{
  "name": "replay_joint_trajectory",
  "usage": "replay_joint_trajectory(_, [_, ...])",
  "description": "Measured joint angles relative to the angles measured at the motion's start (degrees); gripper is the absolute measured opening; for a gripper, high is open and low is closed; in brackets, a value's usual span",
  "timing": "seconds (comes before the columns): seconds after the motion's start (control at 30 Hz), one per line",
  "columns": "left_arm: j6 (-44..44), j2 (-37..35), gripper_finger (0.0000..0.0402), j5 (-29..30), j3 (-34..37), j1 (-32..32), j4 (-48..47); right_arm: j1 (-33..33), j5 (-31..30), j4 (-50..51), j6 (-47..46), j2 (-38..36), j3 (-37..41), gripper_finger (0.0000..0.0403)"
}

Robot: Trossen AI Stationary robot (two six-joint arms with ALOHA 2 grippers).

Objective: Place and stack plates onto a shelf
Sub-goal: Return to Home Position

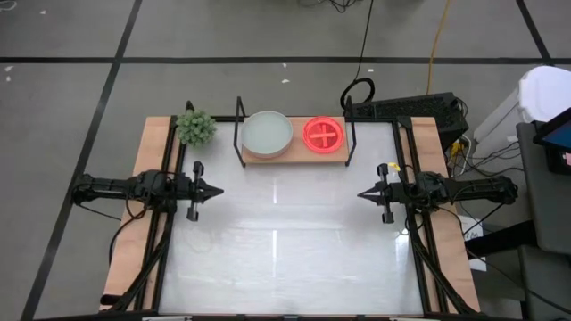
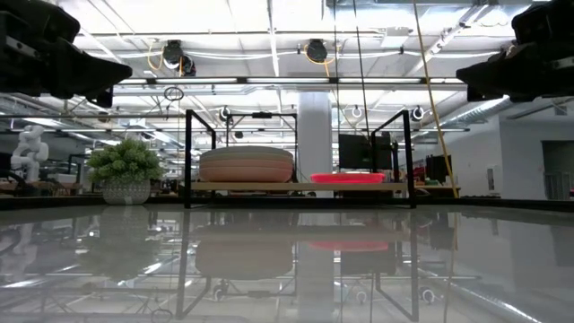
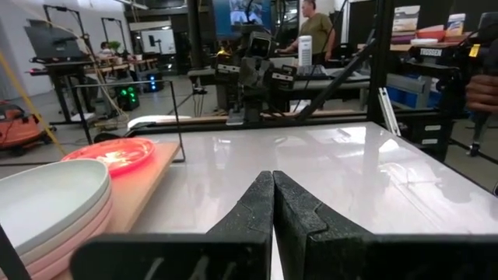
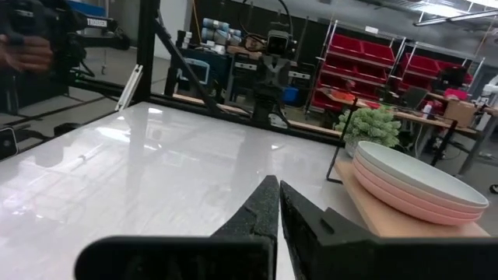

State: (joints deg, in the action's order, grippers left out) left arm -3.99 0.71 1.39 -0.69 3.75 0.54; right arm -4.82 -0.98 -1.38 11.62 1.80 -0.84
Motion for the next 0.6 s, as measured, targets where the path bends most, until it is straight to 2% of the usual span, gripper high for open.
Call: replay_joint_trajectory(0.6, [-0.79,0.02,0.0003,-1.14,0.05,0.02,-0.09,1.28,-0.14,0.3,1.02,0.0,0.0,0.0])
